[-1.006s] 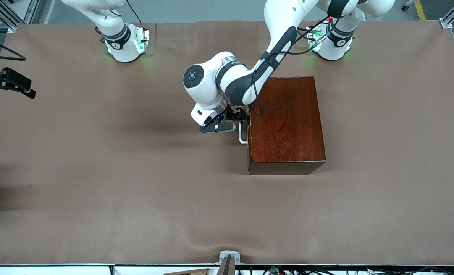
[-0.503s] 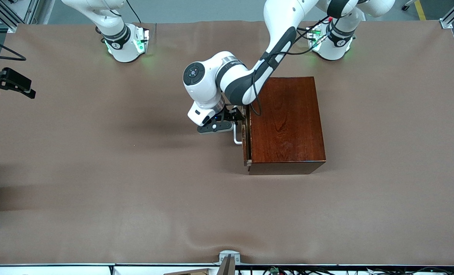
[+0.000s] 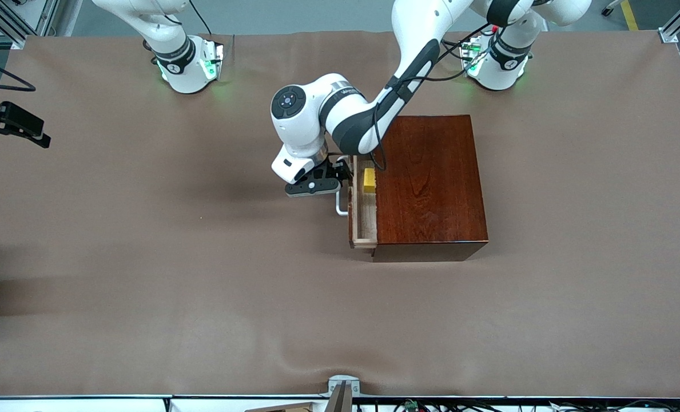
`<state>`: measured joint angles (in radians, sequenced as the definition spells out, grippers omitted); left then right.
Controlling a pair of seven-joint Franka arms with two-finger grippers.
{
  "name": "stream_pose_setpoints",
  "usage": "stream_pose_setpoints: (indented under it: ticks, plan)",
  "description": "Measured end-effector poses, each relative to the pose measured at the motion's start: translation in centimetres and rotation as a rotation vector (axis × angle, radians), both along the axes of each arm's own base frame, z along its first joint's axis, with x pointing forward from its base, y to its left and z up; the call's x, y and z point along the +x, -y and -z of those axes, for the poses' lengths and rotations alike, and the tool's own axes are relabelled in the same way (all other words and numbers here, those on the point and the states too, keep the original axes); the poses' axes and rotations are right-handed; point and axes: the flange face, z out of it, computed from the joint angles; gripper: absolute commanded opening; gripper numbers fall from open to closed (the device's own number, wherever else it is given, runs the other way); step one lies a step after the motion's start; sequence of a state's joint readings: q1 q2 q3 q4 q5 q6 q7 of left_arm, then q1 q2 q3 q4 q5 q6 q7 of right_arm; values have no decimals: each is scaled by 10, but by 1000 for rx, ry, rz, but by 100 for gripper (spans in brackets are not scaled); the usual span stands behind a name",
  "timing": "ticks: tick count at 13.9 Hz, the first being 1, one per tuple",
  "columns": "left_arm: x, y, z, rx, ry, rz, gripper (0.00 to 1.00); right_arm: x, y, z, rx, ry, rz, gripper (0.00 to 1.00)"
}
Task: Open drawer, take yellow block, close drawer
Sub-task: 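Pull the drawer open by its handle with the left gripper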
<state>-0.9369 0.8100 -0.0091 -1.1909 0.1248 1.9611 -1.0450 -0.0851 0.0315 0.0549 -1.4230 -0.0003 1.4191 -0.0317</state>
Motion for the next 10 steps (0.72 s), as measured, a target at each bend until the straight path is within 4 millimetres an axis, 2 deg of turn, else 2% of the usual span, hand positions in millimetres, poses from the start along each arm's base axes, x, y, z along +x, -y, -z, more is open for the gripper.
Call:
stream_pose_setpoints:
  ticks: [10]
  plan:
    - [-2, 15, -4, -98, 14, -31, 100, 0, 1, 0, -1, 0, 2, 100]
